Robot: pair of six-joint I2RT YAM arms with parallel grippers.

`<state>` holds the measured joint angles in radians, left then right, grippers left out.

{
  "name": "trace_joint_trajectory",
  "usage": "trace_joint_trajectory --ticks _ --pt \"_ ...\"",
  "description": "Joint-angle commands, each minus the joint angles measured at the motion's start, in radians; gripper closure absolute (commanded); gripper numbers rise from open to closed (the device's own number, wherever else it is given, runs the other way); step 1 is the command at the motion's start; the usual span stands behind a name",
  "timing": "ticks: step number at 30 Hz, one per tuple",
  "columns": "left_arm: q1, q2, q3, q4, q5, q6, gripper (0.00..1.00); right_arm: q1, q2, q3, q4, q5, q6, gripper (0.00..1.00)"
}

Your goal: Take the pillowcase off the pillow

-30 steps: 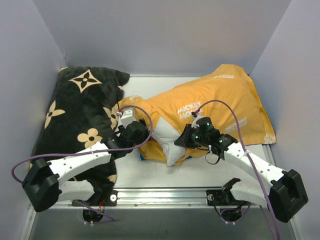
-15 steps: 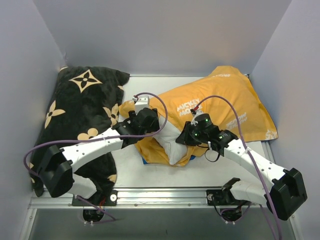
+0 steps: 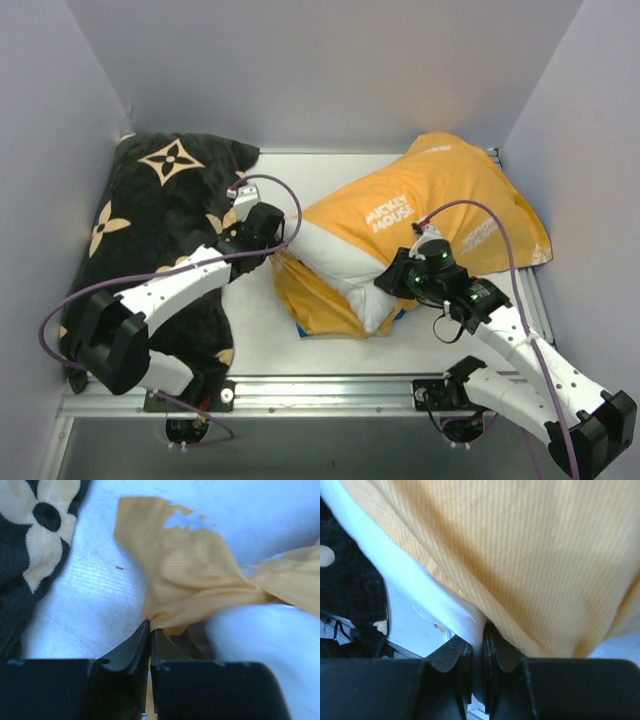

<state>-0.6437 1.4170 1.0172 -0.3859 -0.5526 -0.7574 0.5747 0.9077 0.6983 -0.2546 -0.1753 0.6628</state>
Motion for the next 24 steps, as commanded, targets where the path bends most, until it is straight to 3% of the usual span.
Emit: trace_joint_trajectory --ticks 1,6,12,14,15,18,21,24 --pt "0.062 0.008 -0.012 -0.007 -0.075 -0.023 0.91 -0.079 -0.110 -0.025 -0.143 0.085 0.000 1.00" --pt "0.121 0.102 -0.054 0.057 -0.015 -0.088 0.99 -0.128 -0.239 0.006 -0.219 0.082 -0.003 1.00" --pt "0.141 0.186 -0.143 0.436 0.258 -0.004 0.99 -0.130 -0.192 0.102 -0.183 -0.044 0.009 1.00" --pt "0.139 0.207 -0.190 0.654 0.413 0.013 0.86 -0.128 -0.132 0.130 -0.152 -0.098 0.020 1.00" --pt "0.147 0.217 -0.195 0.780 0.477 0.007 0.61 -0.128 -0.112 0.151 -0.102 -0.157 0.035 1.00" --pt "0.150 0.244 -0.146 0.867 0.620 -0.020 0.31 -0.127 -0.026 0.188 -0.002 -0.268 0.061 1.00" --pt "0.151 0.223 -0.114 0.868 0.623 -0.049 0.20 -0.124 0.045 0.205 0.101 -0.338 0.095 1.00" --pt "0.160 0.159 -0.104 0.755 0.521 -0.092 0.13 -0.122 0.095 0.219 0.169 -0.368 0.123 1.00"
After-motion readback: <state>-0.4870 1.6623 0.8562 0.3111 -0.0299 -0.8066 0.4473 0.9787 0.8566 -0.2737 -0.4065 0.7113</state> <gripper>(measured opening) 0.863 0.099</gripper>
